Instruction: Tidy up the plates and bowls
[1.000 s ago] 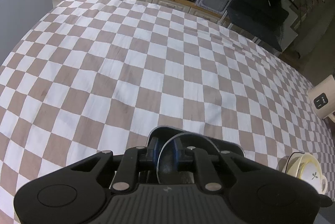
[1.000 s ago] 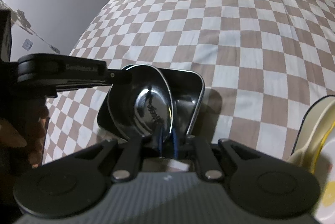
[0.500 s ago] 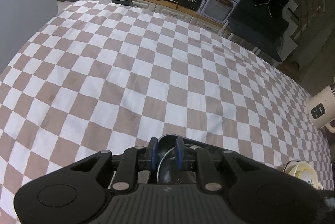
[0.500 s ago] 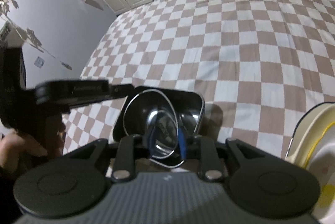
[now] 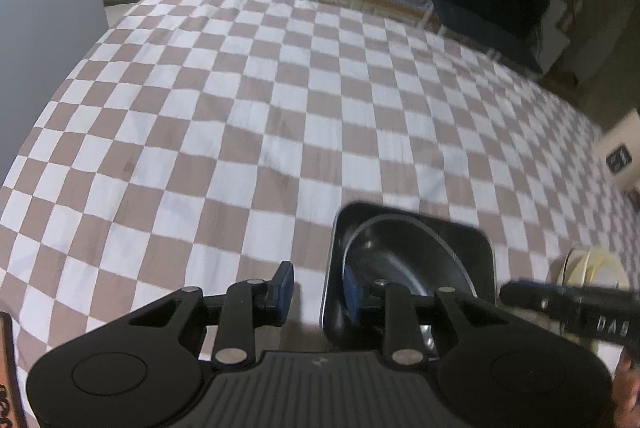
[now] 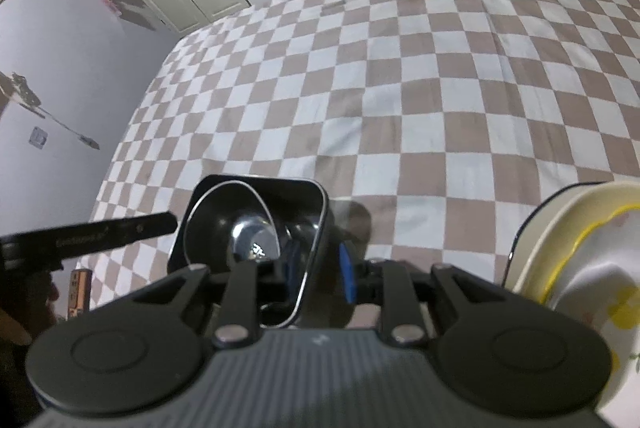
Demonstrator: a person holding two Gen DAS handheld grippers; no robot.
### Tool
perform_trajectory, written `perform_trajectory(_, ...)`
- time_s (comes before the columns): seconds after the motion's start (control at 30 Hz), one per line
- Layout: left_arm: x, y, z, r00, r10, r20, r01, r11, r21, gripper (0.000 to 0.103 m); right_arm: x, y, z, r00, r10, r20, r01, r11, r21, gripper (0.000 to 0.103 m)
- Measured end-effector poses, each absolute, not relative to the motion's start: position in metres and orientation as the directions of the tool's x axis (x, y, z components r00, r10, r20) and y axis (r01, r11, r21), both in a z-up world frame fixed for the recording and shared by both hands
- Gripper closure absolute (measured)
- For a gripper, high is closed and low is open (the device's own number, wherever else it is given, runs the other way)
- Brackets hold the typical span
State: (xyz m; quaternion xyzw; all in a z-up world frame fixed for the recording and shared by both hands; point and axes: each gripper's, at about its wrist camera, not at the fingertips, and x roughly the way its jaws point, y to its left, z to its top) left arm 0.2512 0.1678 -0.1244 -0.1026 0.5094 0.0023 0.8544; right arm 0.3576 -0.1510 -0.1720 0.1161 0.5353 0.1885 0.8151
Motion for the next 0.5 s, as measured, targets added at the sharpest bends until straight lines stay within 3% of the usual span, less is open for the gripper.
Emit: perform_trajectory(0.5, 0.253, 0.159, -0.134, 0.435, -0.045, -0.899, -0.065, 0.995, -0.081, 0.075, 0.349, -0.142, -0.191, 0.300, 0.452, -0.840, -0.215, 0.890, 0.401, 0.079)
